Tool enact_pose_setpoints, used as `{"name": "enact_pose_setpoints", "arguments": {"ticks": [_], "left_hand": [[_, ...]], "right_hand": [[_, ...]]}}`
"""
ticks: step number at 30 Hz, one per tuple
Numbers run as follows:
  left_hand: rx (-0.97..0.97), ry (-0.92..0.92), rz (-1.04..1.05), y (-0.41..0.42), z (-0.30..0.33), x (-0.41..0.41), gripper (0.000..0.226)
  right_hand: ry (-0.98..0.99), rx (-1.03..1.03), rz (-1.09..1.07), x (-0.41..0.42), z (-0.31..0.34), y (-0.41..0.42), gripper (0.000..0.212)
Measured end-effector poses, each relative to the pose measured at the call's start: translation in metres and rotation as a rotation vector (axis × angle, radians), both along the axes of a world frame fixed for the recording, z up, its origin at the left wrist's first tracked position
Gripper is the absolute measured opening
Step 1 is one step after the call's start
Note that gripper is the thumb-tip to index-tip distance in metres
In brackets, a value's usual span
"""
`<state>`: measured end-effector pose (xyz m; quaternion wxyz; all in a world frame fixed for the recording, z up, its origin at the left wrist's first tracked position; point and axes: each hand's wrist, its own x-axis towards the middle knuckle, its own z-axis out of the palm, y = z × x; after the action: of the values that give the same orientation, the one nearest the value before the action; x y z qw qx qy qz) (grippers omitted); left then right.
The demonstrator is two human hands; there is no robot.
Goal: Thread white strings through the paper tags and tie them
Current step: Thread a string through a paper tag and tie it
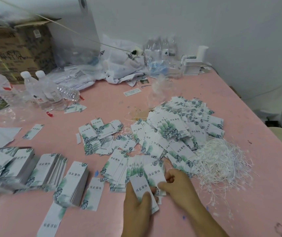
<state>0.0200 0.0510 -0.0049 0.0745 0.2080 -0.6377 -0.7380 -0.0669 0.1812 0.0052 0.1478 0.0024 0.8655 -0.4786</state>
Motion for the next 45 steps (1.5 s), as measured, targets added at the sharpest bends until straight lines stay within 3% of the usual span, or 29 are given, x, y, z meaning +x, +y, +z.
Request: {"name": "enact_pose_setpoints", "arguments": {"ticks": [3,11,20,25,29,33,38,42,45], "left_hand": [[-0.010,0.011,-0.008,-0.002,-0.002,0.000,0.051],[0.039,0.052,-0.036,-0.005,-0.009,0.000,0.043],[0.147,0.090,-0.008,-0.005,-0.012,0.002,0.020],[0.248,0.073,0.034,-0.006,-0.008,0.005,0.021],[0.359,0.060,0.019,-0.004,-0.011,0.005,0.028],[0.408,0.026,-0.022,0.009,-0.017,0.016,0.030],[0.367,-0.032,-0.101,0.017,-0.014,0.019,0.049],[0.423,-0.040,-0.090,0.014,-0.009,0.016,0.044],[0.415,-0.042,-0.068,0.015,-0.009,0.014,0.033]], "right_hand": [[0.005,-0.072,0.039,-0.003,0.002,0.003,0.026],[0.068,0.015,0.144,-0.004,0.000,0.012,0.026],[-0.138,-0.337,0.125,0.010,0.003,0.024,0.016],[-0.093,-0.372,-0.017,0.016,0.002,0.026,0.017],[-0.174,-0.547,-0.076,0.038,0.003,0.030,0.021],[-0.097,-0.400,0.021,0.076,0.000,0.025,0.016],[0.028,-0.261,0.081,0.089,-0.001,0.028,0.020],[0.095,-0.115,0.165,0.089,-0.001,0.027,0.025],[0.089,-0.120,0.117,0.085,0.003,0.032,0.028]]}}
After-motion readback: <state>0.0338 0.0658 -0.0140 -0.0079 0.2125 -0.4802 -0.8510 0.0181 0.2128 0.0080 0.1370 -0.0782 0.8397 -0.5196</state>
